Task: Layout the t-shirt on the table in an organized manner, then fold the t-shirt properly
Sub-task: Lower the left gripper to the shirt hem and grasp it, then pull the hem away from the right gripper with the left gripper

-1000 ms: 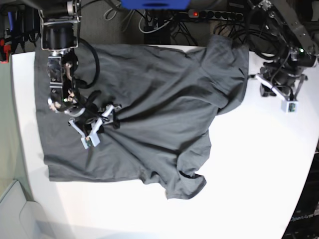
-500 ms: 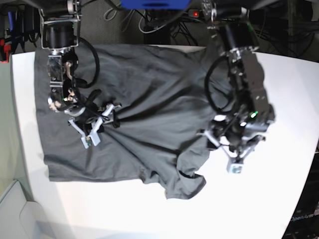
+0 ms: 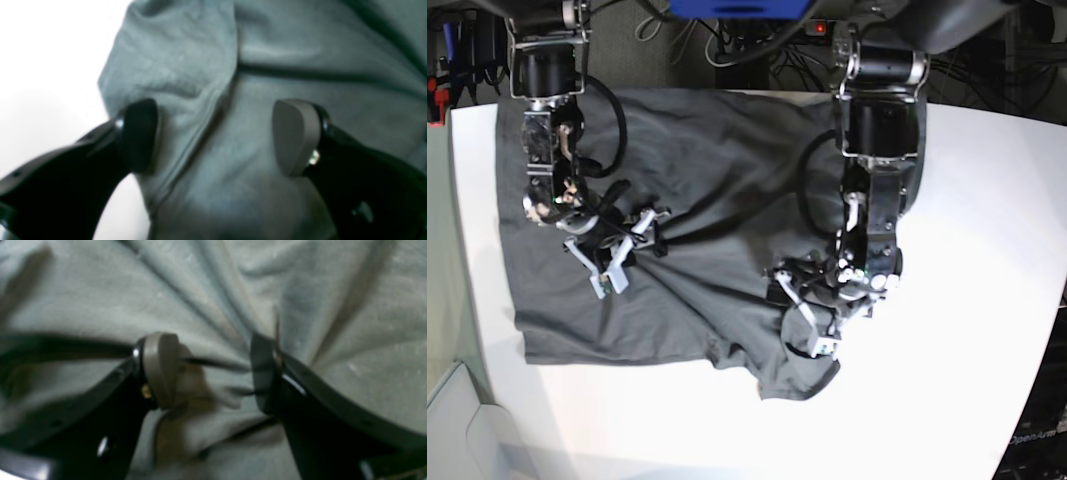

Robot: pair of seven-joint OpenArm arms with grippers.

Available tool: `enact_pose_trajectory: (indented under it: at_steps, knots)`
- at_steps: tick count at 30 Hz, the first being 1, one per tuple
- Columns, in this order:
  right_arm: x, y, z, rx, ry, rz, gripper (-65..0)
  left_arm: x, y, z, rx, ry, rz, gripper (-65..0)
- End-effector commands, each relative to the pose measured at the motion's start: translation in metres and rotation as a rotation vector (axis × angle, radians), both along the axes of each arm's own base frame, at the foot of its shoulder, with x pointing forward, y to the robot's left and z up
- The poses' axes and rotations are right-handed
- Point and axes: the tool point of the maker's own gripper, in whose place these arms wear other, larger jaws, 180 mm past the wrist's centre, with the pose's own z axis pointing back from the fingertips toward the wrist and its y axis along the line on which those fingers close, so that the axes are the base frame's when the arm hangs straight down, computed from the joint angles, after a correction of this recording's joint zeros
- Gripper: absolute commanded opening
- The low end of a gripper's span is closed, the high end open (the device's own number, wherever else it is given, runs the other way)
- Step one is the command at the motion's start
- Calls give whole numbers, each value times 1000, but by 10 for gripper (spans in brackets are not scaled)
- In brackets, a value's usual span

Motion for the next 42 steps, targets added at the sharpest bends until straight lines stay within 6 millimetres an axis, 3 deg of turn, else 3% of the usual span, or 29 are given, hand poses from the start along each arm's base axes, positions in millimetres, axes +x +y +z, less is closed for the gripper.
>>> enact_pose_trajectory:
  at_steps: [1,5,6,11,13,15,21,29,34,36,42]
  knots:
    - [-2,-7,-4,-39,32,-2,-319,17,-3,19,-20,-65,3,-128]
    - [-2,-7,-4,-39,32,-2,-319,16,-5,10,-26,-59,2,-136]
    - [-2,-7,-4,-39,32,-2,-319,16,-4,7,-24,-55,4,-165]
    - [-2,-7,-3,-39,30,-2,-319,20,0,10,-23,-63,8,-538]
    - [-2,-7,-3,-39,30,-2,-319,23,9,15,-7,-74,16,-647]
    - [-2,-8,-4,-40,33,-3,-319,27,16,29,11,-109,22,-647]
    - [-2,-8,-4,-40,33,-3,-319,39,82,61,46,-168,154,-649]
    - [-2,-8,-4,-40,32,-2,-319,35,162,86,139,-206,263,-649]
    - [-3,-7,-5,-40,35,-1,-319,33,200,100,184,-232,312,-649]
    - [-3,-7,-6,-40,37,-1,-319,39,212,116,203,-264,326,-649]
    - [-4,-7,-7,-40,40,-2,-319,47,232,141,240,-303,345,-649]
